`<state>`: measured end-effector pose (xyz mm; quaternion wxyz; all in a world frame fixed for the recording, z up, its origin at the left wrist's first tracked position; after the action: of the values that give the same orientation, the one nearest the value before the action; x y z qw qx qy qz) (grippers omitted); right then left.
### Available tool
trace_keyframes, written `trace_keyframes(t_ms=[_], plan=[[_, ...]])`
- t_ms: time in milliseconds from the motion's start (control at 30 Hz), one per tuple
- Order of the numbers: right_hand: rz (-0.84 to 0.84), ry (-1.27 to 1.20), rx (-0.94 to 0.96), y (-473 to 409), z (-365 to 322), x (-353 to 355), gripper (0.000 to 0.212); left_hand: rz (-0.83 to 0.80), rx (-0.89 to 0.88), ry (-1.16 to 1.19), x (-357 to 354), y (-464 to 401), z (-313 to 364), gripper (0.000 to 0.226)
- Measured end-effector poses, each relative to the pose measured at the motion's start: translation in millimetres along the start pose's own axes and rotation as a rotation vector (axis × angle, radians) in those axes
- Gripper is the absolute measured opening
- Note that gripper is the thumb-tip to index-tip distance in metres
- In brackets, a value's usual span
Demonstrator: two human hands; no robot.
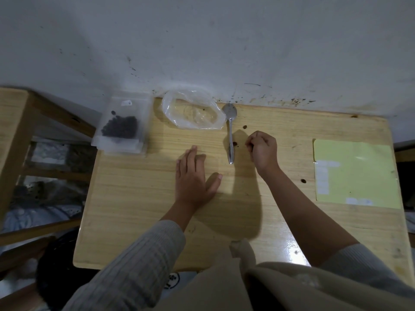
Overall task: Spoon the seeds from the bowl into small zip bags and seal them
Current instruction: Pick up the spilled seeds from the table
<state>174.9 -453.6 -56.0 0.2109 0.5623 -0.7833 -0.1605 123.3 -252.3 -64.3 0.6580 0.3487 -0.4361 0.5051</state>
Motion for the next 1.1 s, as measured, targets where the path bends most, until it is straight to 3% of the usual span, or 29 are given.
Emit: trace_keyframes(t_ms=[133, 267, 367, 533, 700, 800, 933, 1100], plan=[[0.056, 0.248, 0.117, -2.0, -1.5, 0.4, 0.038, 0.003, -0.004, -0.005, 0.3, 0.2, 0.4, 0.07], [0.035, 0.495, 0.232, 1.0, -7.2, -7.7, 0.009, 0.003, -0.001, -0.005, 0.4, -0.1, 0.0, 0.07], [-0.04, 0.648, 0.313, 4.2, -12.6, -21.3, 0.025, -0.003, -0.001, -0.006, -0.8, -0.1, -0.1, 0.07], [-0.088, 0.791, 0.402, 5.0, -14.5, -34.0, 0.02, 0.001, 0.005, -0.007, -0.9, 0.0, 0.0, 0.07], [0.077, 0.598, 0.3, 3.0, -12.6, -8.6, 0.011, 0.011, 0.003, -0.002, 0.1, -0.3, -0.1, 0.069], [0.154, 0.39, 0.247, 8.1, -14.1, 3.1, 0.033, 0.018, 0.008, 0.006, -0.1, -0.7, -0.1, 0.069], [0.15, 0.237, 0.094, 0.4, 1.2, 2.4, 0.036, 0.033, 0.009, 0.011, 0.7, -0.6, -0.1, 0.069], [0.09, 0.201, 0.043, -6.7, 3.9, -3.0, 0.017, 0.031, -0.002, 0.003, 1.8, -0.4, 0.6, 0.069]])
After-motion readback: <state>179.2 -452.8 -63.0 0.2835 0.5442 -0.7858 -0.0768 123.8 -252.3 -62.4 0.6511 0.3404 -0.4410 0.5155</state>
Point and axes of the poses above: each hand's wrist, its own y-axis away from the middle knuckle, its own x-axis out of the back of the hand, z = x × y, the point moved 10 cm from there along -y, towards the middle knuckle, and after that the axes turned 6 degrees about -x, right-handed, at the moved point
